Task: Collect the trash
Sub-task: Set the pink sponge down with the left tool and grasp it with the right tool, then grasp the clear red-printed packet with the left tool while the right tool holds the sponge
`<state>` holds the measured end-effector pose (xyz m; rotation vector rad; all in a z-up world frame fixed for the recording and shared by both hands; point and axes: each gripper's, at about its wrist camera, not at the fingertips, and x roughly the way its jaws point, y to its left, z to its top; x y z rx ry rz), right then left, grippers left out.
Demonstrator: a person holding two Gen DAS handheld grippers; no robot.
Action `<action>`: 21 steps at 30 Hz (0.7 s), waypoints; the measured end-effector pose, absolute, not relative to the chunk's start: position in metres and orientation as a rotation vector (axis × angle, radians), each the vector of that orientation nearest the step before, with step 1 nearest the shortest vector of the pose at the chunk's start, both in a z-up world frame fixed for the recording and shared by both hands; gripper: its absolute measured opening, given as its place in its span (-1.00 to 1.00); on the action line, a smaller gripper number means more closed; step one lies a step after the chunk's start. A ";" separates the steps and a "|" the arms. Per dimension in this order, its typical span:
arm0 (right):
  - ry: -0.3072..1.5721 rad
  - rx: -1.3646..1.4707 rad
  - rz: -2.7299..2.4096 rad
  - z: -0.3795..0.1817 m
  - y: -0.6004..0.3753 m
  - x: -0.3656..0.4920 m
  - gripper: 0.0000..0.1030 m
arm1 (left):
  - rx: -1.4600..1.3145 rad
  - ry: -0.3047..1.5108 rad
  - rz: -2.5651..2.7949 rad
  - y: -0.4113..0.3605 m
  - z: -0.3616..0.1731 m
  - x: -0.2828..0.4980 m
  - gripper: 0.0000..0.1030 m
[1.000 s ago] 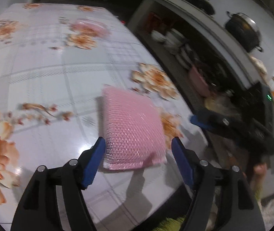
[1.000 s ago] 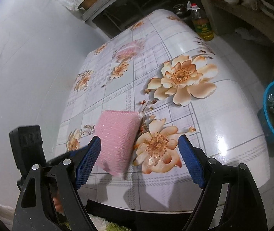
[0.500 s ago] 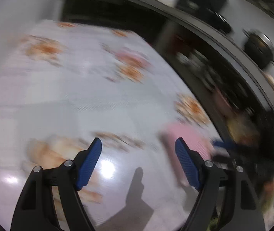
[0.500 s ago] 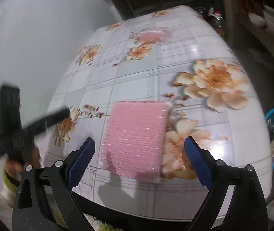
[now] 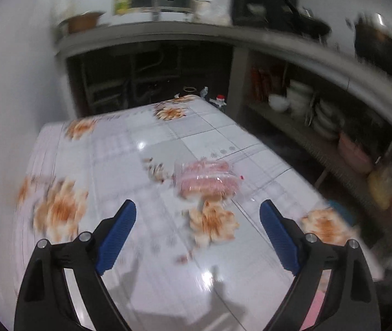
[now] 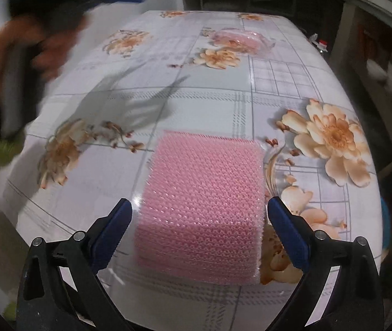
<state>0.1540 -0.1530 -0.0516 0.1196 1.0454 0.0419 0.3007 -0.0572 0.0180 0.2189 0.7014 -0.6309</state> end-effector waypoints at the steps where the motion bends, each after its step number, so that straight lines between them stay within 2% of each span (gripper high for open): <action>1: 1.044 0.125 0.042 -0.053 -0.156 0.153 0.74 | 0.263 0.700 -0.639 -0.070 0.012 0.308 0.72; 2: 1.046 0.138 0.042 -0.054 -0.161 0.152 0.58 | 0.298 0.704 -0.650 -0.084 0.005 0.319 0.72; 3: 1.055 0.153 0.039 -0.056 -0.166 0.151 0.54 | 0.306 0.709 -0.659 -0.093 0.001 0.328 0.72; 7: 1.046 0.181 0.001 -0.056 -0.185 0.147 0.54 | 0.258 0.746 -0.650 -0.119 -0.012 0.371 0.72; 9: 1.043 0.199 -0.015 -0.056 -0.195 0.145 0.54 | 0.237 0.802 -0.601 -0.135 -0.023 0.403 0.64; 10: 1.042 0.204 -0.020 -0.056 -0.198 0.145 0.54 | 0.234 0.818 -0.583 -0.140 -0.027 0.411 0.46; 12: 1.036 0.224 -0.034 -0.056 -0.207 0.142 0.53 | 0.228 0.859 -0.549 -0.152 -0.040 0.434 0.31; 14: 1.029 0.244 -0.043 -0.056 -0.214 0.139 0.53 | 0.265 0.886 -0.527 -0.161 -0.054 0.444 0.04; 19: 1.011 0.285 -0.057 -0.057 -0.227 0.133 0.53 | 0.351 0.937 -0.520 -0.158 -0.076 0.432 -0.47; 21: 1.001 0.304 -0.056 -0.058 -0.232 0.130 0.53 | 0.347 0.951 -0.512 -0.149 -0.076 0.421 -0.57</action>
